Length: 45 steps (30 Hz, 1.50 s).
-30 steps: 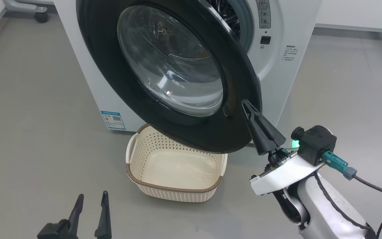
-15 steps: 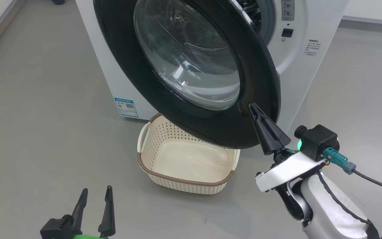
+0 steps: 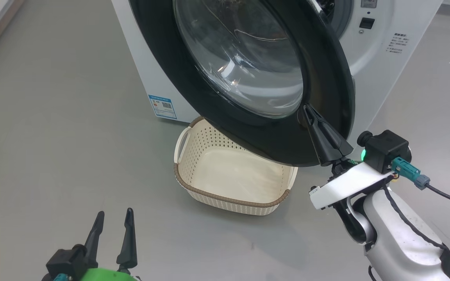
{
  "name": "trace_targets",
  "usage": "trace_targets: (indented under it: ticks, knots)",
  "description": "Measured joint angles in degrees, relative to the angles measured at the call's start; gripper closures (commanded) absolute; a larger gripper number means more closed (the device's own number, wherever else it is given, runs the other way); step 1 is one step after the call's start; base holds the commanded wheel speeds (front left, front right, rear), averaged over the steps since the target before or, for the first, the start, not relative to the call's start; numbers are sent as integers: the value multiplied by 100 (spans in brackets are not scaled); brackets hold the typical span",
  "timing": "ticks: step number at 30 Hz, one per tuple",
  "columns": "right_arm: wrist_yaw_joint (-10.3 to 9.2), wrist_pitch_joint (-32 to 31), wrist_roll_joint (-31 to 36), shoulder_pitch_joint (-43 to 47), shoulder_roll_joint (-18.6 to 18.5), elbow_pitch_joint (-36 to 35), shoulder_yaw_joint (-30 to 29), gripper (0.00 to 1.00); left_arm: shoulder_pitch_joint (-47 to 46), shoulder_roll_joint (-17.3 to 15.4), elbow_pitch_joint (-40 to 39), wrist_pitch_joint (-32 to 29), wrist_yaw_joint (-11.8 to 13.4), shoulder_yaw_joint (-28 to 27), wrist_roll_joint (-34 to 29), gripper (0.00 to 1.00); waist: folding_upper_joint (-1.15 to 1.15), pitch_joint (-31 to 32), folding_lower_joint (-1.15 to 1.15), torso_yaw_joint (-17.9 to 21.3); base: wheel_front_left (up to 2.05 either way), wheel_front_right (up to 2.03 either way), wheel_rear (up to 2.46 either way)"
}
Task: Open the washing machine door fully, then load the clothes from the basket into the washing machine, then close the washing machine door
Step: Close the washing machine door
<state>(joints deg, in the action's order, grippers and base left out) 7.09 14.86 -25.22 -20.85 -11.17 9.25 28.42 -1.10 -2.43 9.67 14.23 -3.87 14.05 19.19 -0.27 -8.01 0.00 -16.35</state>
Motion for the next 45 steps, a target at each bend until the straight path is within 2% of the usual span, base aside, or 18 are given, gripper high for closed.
trace_targets:
  ticks: [20,45]
  knots:
    - [0,1,0,-429,-290,113,109,100,-166,13,-222,16,97,91,361,0,0,-461,0,-136,0,0,0]
    - [1,0,0,-915,-461,86,44,100,-411,21,-402,16,159,222,489,0,0,-1043,0,225,0,0,0]
